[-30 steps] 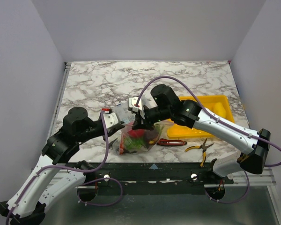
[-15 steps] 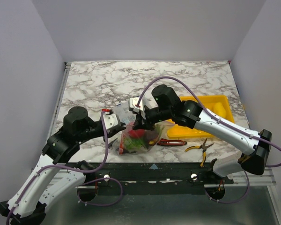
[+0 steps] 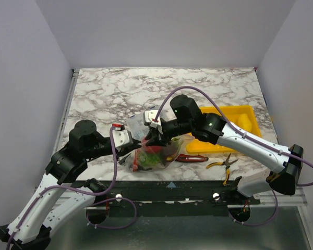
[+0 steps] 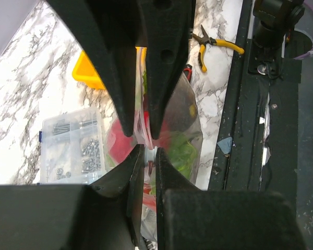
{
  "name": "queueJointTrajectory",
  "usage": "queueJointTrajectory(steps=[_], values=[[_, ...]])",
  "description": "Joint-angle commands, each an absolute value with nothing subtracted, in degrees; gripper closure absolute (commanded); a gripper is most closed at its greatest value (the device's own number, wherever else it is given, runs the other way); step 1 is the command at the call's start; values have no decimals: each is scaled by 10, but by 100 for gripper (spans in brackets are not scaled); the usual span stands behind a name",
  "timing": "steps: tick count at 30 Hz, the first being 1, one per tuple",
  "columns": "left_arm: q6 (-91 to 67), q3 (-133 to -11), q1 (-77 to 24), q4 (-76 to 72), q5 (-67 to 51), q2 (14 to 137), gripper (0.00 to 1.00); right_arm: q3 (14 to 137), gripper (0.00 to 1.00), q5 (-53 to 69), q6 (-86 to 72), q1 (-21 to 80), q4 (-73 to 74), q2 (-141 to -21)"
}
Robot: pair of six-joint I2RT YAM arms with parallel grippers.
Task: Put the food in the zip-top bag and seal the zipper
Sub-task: Zip the zipper food storage bag at the center of the board.
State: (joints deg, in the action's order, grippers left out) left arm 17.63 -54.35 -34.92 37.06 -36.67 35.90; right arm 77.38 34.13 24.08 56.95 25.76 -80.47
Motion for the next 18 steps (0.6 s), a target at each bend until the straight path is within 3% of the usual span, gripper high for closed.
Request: queueJointTrajectory(steps=[1, 2, 3, 18], values=[[185, -550, -352, 363, -369, 355, 100, 771, 80, 369, 250, 573, 240, -803], [184, -550, -352, 362, -367, 357, 99, 774, 94, 365, 253, 573, 241, -804], [184, -551, -352, 363, -367, 358, 100, 774, 100, 359, 250, 573, 237, -805], [124, -516, -353, 281, -344, 362, 99, 753, 100, 366, 193, 574, 161, -801]])
